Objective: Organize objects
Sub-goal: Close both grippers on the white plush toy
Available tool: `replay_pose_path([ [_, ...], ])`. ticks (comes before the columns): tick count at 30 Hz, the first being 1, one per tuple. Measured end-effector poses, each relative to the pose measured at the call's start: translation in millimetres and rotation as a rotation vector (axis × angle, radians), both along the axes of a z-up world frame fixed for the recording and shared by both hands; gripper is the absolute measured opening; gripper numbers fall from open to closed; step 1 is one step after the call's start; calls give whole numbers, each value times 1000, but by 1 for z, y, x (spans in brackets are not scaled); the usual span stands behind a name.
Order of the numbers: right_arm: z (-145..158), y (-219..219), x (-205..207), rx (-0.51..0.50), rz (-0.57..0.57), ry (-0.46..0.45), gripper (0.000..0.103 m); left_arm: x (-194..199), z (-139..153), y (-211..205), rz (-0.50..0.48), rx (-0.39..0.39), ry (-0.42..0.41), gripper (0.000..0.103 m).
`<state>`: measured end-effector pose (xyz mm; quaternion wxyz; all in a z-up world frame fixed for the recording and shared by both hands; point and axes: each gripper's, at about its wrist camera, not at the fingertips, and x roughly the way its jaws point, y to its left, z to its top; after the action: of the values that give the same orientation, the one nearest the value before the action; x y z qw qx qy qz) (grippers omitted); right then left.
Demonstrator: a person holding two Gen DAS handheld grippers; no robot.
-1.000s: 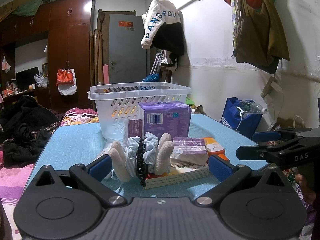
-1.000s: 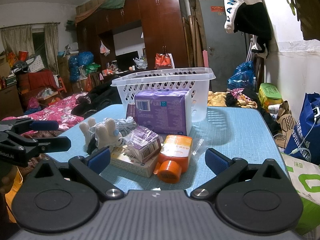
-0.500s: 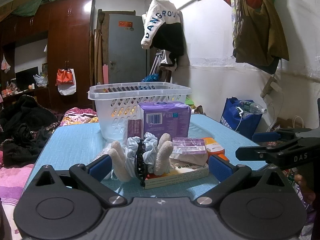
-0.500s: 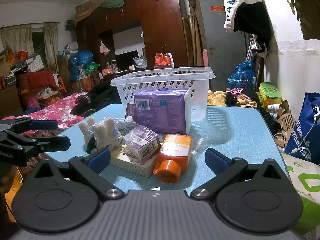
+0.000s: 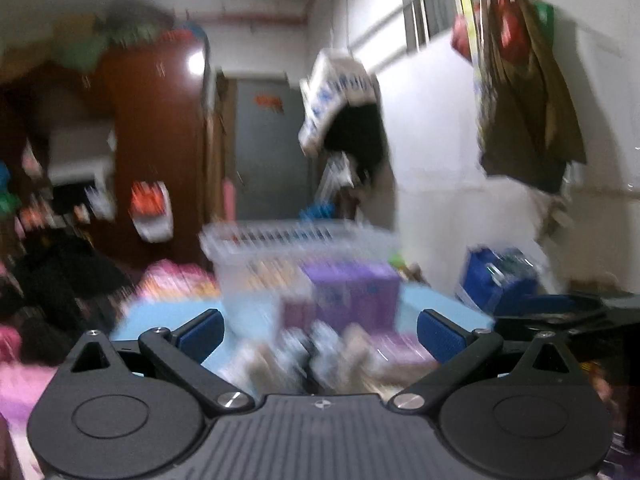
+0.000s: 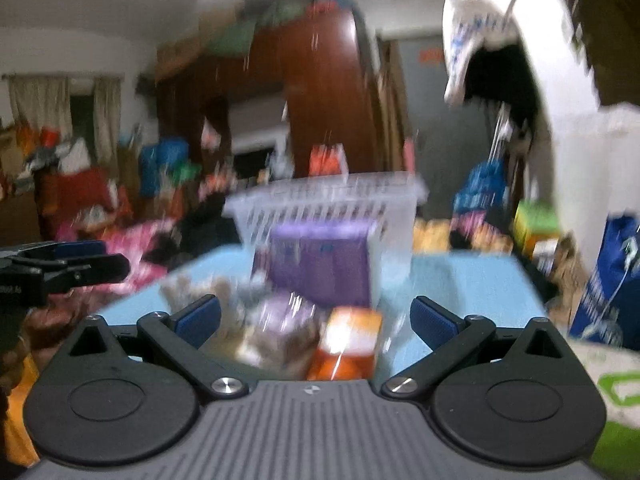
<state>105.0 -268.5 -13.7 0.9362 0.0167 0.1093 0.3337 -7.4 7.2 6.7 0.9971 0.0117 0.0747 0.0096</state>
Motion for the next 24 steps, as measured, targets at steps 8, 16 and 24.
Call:
replay_pose_path([
  [8, -6, 40, 0, 12, 91, -22, 103, 29, -13, 39, 72, -2, 37, 103],
  [16, -15, 88, 5, 8, 203, 26, 91, 45, -38, 65, 14, -110, 86, 75],
  [24, -17, 95, 8, -14, 182, 43, 58, 56, -47, 61, -40, -108, 109, 61],
])
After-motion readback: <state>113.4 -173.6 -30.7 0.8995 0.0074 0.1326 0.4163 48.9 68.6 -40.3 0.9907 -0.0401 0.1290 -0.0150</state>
